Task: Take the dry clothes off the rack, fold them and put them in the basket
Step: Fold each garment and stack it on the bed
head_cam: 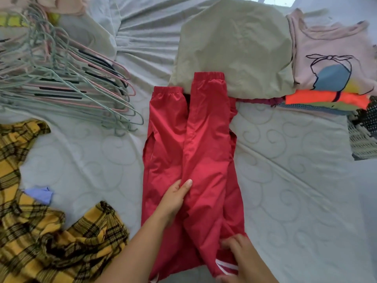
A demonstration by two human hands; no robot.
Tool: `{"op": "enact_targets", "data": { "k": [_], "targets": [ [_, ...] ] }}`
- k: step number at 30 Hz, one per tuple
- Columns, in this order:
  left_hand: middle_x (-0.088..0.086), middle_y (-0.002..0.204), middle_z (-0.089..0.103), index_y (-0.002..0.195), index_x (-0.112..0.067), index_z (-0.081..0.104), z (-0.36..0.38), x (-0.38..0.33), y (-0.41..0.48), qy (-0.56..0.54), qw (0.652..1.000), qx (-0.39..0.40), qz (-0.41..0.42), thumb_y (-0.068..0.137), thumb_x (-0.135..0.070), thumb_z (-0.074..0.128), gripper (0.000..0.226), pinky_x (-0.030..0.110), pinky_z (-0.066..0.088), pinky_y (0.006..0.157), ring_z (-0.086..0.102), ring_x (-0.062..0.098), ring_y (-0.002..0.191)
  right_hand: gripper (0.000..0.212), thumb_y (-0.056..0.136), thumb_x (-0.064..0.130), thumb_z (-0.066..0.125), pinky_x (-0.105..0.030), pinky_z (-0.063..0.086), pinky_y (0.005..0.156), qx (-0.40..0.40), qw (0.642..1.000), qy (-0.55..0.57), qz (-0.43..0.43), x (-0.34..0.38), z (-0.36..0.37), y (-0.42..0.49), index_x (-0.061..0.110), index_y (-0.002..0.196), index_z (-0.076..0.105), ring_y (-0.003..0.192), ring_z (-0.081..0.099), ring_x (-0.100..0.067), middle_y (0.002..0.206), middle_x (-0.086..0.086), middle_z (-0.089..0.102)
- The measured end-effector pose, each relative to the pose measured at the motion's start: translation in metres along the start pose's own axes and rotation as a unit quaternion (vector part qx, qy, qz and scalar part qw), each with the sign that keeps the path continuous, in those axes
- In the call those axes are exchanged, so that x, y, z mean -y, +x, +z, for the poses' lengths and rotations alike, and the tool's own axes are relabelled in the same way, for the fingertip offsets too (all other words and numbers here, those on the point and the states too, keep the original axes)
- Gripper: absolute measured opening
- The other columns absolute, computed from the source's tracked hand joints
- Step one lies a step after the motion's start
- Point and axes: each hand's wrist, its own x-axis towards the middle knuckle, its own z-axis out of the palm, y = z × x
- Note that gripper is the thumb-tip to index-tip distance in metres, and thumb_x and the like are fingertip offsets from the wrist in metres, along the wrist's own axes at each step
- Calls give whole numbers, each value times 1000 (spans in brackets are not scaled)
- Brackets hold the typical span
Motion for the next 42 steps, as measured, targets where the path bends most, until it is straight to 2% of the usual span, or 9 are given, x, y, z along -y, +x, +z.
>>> {"op": "enact_targets", "data": {
  "k": [3,7,10,17,22,29,35,39,42],
  "targets": [
    [5,102,68,95,-16,63,4,-3,1,1,999,-35,27,92,-16,56,8,31,48,91,62,18,92,15,74,26,64,-12,39,53,-58,984,143,93,7,-6,-11,39,79,58,56,49,3,70,14,57],
    [1,81,64,76,-17,56,8,-3,11,54,989,-109,88,88,-10,61,15,12,47,66,58,10,74,12,81,-9,63,-16,39,41,-6,771,552,318,-10,0,-18,3,81,60,39,44,-9,50,-4,48],
    [1,66,50,70,-12,48,12,1,20,182,963,-144,133,83,-13,68,24,25,39,61,46,8,57,10,81,-5,62,-18,37,35,-35,705,599,379,-22,13,-24,3,78,56,35,37,-8,48,-5,39],
    [3,86,54,100,-4,53,-42,22,-42,247,903,-283,209,81,-15,71,29,16,40,73,53,15,79,11,89,-4,54,-18,45,50,-53,832,449,322,-17,2,-26,6,88,59,57,51,-9,68,-4,56],
    [12,97,55,103,-3,51,-73,95,-80,292,914,-275,60,83,-29,68,37,32,41,78,56,32,97,15,88,28,62,-22,42,68,-127,902,309,274,0,8,4,14,93,60,84,59,-14,87,3,63],
    [11,103,56,106,-6,56,-83,108,-86,332,918,-217,1,64,-62,66,70,36,46,82,55,27,95,46,77,32,74,-45,43,89,-237,918,66,311,-24,18,16,1,106,57,104,51,-36,104,-18,57],
    [-4,100,58,108,-19,48,-78,109,-123,244,953,-172,59,88,-27,62,26,22,45,72,58,20,101,37,74,26,77,-39,49,81,-104,911,229,326,-21,7,0,5,96,57,87,62,-28,95,-13,66],
    [-1,113,60,114,-22,48,-83,116,-168,106,986,-123,30,50,-56,84,81,32,53,81,64,17,98,101,21,47,91,-19,52,58,-57,877,355,318,-18,-7,-36,8,108,57,69,66,-14,85,-5,67],
    [-3,118,60,119,-25,50,-88,106,-196,33,997,-43,57,22,-59,88,110,25,56,71,68,13,92,126,13,43,92,-10,50,57,8,879,411,241,-24,-24,-56,20,127,44,71,69,-3,106,6,62]
  ]
}}
